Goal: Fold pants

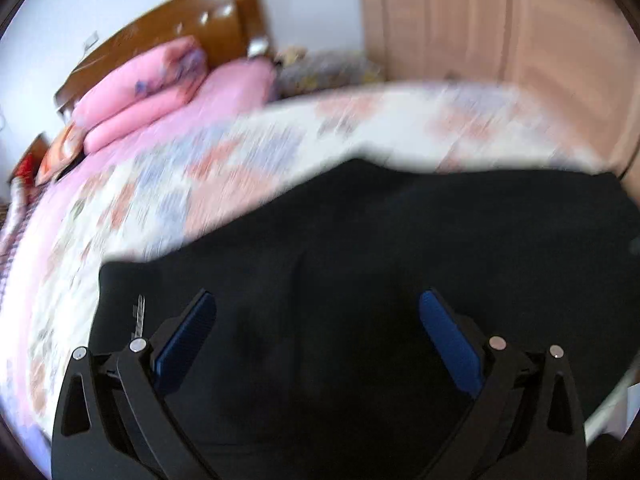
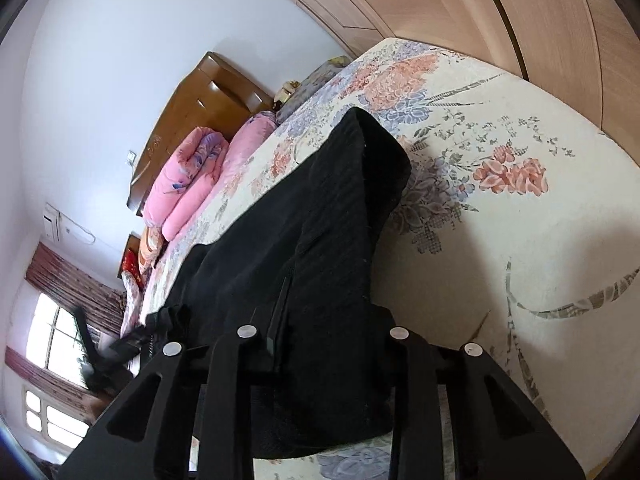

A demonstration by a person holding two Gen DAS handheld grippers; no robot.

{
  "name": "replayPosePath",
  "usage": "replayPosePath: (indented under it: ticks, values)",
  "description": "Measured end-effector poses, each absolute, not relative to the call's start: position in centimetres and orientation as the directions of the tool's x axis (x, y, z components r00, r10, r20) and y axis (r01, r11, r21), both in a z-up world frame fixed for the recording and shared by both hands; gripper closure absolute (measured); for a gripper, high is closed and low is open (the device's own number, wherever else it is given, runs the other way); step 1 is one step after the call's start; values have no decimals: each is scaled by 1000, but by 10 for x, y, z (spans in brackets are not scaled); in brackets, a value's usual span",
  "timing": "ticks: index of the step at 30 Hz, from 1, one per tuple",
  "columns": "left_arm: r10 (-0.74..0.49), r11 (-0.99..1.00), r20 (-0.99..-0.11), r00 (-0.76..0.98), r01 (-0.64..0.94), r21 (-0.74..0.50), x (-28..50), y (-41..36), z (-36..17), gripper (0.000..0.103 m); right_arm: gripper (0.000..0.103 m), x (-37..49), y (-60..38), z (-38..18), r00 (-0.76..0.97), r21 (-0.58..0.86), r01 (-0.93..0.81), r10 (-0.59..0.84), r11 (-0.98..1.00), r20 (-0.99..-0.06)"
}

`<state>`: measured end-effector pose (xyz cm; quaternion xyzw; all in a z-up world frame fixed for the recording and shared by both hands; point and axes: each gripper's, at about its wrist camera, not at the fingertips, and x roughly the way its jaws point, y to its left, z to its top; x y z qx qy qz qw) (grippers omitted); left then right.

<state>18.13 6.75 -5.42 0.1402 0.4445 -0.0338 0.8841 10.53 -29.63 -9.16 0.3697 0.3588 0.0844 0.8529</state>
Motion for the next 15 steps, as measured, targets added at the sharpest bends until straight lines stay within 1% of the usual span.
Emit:
replayPosePath:
  ticks: [1, 2, 3, 8, 10, 11, 12, 15]
  values:
    - [89, 953, -804, 588, 184, 240, 183, 68, -69, 1, 74, 105, -295, -89, 734, 696, 116, 411, 708, -540]
    - [54, 967, -770, 636, 160, 199, 179, 73, -69, 1, 74, 105, -294, -86, 742, 703, 109, 414, 703, -528]
    - [51, 970, -776, 629, 155, 189, 179, 75, -70, 1, 74, 105, -293, -82, 748, 710, 100, 418, 697, -516]
    - [53, 961, -759, 649, 173, 215, 172, 73, -69, 1, 74, 108, -272, -46, 781, 688, 24, 416, 725, -466]
    - [10, 967, -766, 643, 190, 172, 175, 77, -63, 1, 74, 114, -249, -22, 788, 643, -15, 405, 766, -464]
    - [-34, 972, -754, 656, 199, 129, 172, 83, -53, 1, 74, 118, -234, -9, 789, 612, -45, 404, 790, -464]
    - [-71, 978, -710, 700, 188, 87, 163, 96, -37, 1, 74, 122, -217, 4, 788, 572, -79, 403, 816, -466]
    - [-43, 993, -635, 771, 102, 56, 147, 133, -10, 1, 74, 139, -131, 49, 778, 379, -229, 403, 896, -482]
